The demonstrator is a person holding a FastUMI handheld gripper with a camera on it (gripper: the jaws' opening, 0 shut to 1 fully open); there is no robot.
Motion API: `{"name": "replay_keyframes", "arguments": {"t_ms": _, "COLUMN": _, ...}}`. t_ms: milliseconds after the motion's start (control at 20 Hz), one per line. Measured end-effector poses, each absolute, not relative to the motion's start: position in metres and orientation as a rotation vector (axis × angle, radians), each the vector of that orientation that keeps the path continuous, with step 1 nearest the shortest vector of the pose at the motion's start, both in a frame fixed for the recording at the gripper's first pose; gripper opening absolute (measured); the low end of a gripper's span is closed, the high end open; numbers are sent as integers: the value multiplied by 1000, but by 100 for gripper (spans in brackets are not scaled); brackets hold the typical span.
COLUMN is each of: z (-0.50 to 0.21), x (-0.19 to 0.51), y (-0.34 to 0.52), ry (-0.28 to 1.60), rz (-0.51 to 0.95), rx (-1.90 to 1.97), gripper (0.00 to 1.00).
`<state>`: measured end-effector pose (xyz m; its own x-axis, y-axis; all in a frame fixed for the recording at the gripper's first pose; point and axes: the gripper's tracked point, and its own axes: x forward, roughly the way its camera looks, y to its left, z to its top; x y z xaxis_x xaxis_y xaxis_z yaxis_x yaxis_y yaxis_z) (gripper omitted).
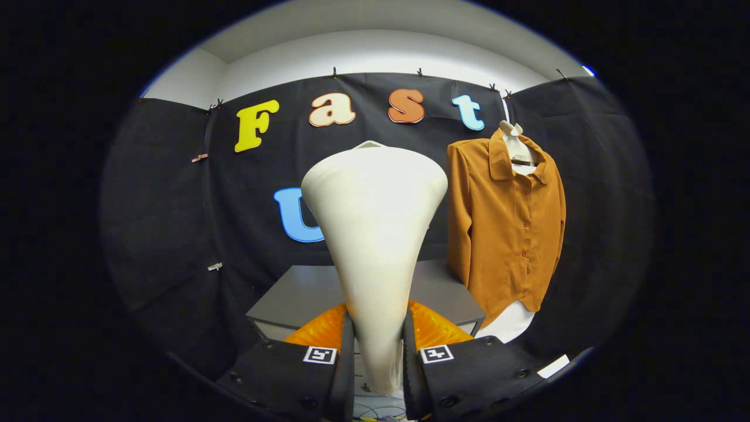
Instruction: Iron the clothes twice with a garment steamer, once on the left side and once on the right side.
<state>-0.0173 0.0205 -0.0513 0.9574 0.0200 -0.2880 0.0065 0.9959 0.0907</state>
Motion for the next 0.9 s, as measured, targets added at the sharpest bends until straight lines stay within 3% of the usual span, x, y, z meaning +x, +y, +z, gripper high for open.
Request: {"name": "replay_keyframes", "arguments": {"t_ms": 900, "z": -49, "x": -16, "y": 16, "ry": 293, "rz": -6, "rx": 72, "gripper": 37}}
